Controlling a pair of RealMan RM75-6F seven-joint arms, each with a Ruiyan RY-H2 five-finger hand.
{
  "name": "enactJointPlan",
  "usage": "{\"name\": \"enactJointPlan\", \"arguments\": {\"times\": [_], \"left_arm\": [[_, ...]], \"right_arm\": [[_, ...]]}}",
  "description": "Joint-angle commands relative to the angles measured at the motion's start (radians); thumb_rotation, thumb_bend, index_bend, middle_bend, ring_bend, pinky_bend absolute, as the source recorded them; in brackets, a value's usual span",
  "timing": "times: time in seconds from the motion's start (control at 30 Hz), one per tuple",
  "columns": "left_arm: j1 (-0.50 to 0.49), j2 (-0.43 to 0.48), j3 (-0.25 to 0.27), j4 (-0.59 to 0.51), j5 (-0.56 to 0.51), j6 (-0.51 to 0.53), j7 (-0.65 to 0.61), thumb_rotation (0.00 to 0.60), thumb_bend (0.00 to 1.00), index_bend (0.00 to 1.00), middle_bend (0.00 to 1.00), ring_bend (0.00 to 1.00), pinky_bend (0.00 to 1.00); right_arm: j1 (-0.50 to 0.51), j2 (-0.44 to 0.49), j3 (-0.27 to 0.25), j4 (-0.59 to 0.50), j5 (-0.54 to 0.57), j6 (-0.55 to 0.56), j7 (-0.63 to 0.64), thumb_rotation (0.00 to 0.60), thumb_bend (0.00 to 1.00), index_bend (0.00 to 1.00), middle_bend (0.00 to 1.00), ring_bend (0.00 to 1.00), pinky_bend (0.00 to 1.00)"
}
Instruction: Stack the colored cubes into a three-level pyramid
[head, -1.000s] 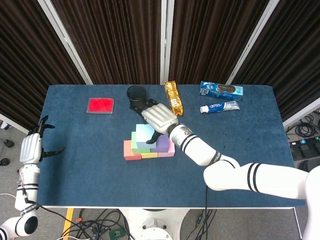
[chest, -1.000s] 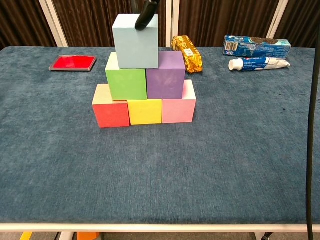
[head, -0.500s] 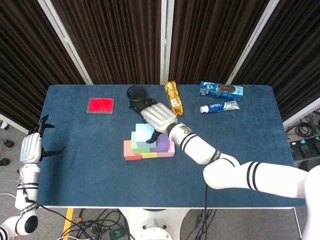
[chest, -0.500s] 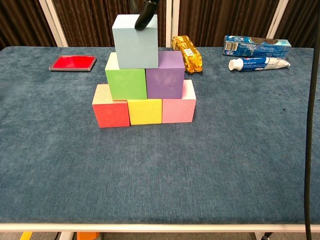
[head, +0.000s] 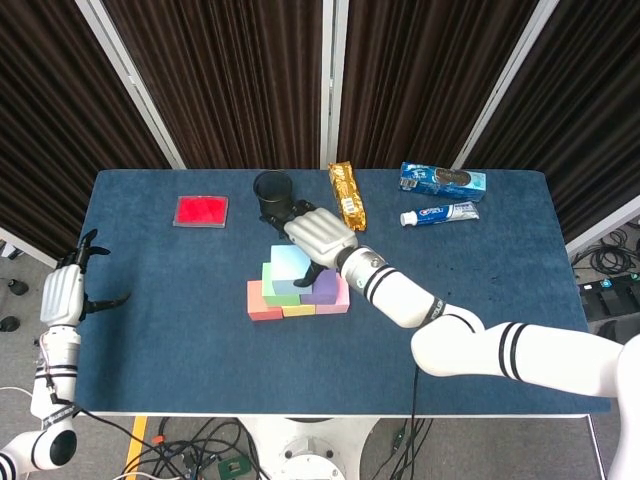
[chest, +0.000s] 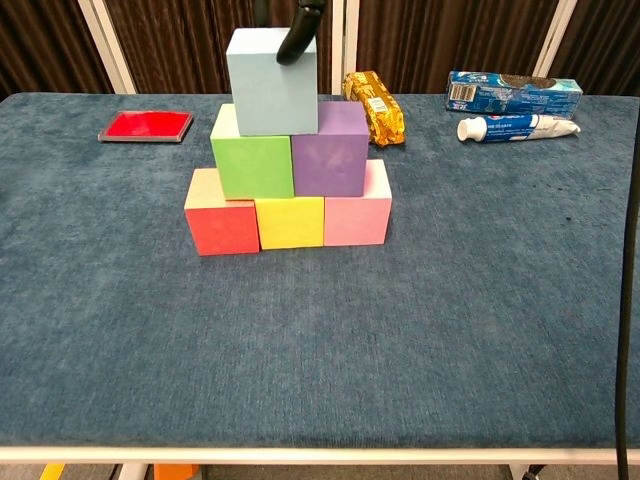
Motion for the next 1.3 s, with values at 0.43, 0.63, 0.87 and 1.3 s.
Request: {"name": "enactJointPlan", "arguments": {"times": [0.43,0.63,0.87,1.3], "left_arm": [[0.011,0.025,0.001,-0.048,0.042,0.055,0.005,0.6,0.06,0.04,0.27,0.17,0.14],[0.025,0.04,0.019,-0.078,0.076,0.106,0.079,0.6,0.06,0.05,0.27,0.16,0.14],[0.055,0.08,0.129,-0.07,0.206,0.161,0.264,0.6,0.03,0.06,0.18,0.06,0.13],[0.198,0.023,0.225,-0.072,0.198,0.281,0.468,0.6,0.03,0.08,0.09,0.0,0.06]], "right_arm": [[-0.165,0.147,0.035,-0.207,-0.139,0.134,0.092,0.6,0.0,0.0,0.06,0.0,0.0],[-0.405,0.19,-0.04,-0.352,-0.318,0.52,0.021,0.6,0.0,0.0,0.0,0.0,0.0],[-0.739,0.073,-0.212,-0.348,-0.554,0.982,-0.148,0.6,0.0,0.0,0.0,0.0,0.0],[-1.173,-0.275,-0.319,0.051,-0.703,1.261,-0.033,0.6,0.0,0.0,0.0,0.0,0.0]]}}
